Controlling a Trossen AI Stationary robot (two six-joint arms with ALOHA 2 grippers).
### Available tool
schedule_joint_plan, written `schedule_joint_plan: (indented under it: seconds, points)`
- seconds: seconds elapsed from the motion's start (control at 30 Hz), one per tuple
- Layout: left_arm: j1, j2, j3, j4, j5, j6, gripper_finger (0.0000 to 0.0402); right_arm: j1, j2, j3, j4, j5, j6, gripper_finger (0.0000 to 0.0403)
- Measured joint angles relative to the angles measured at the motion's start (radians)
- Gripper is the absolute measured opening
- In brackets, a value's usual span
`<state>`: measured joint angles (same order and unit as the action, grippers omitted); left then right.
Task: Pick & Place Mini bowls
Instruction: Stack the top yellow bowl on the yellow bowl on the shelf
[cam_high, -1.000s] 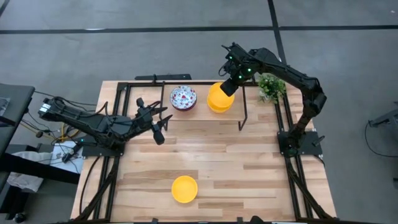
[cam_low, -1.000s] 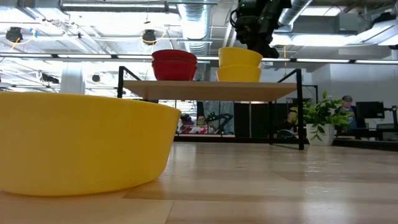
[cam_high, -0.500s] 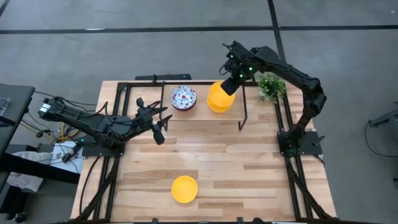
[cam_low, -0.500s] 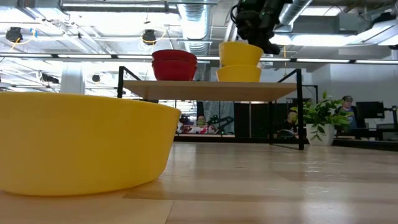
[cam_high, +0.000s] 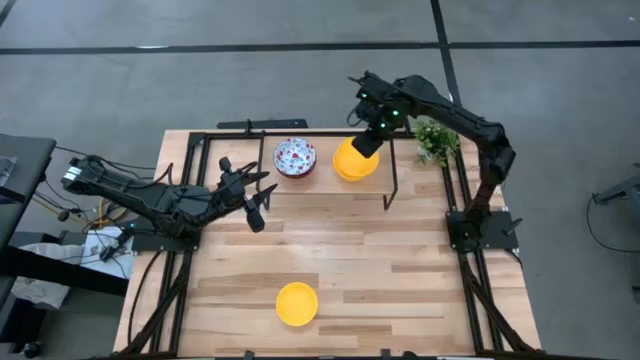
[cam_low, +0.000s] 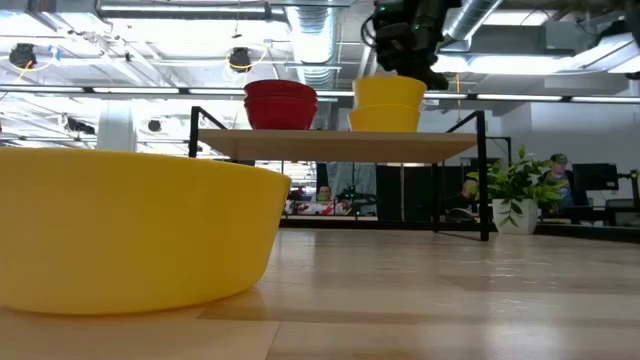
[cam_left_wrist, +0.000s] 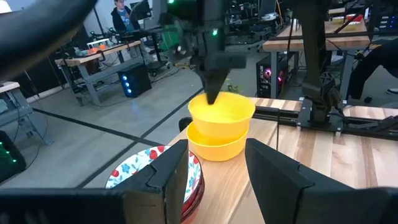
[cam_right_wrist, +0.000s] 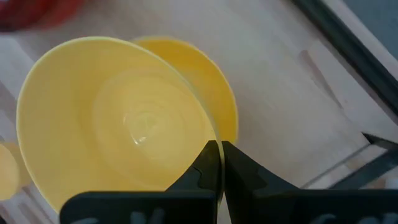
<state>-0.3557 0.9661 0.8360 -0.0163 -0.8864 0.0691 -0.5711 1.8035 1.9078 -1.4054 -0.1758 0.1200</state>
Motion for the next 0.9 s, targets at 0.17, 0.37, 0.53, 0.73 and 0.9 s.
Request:
schedule_joint_plan:
  seconds: [0.17,0.37,0.53,0.73,0.9]
  points:
    - [0.000,0.000,0.000,0.005,0.000,-0.006,0.0159,0.015,0.102,0.147,-0.082,0.044,-0.047,0.0000]
    - [0.000,0.000,0.000,0.011,0.000,-0.007,0.0159,0.013,0.152,0.271,-0.129,0.048,-0.069,0.0000]
    - [0.000,0.000,0.000,0.016,0.000,-0.001,0.0159,0.013,0.153,0.276,-0.165,0.044,-0.076,0.0000]
    - [0.000,0.000,0.000,0.018,0.000,0.000,0.0159,0.014,0.166,0.277,-0.165,0.042,-0.092,0.0000]
    - [0.000,0.000,0.000,0.018,0.000,0.000,0.0159,0.014,0.178,0.277,-0.166,0.044,-0.103,0.0000]
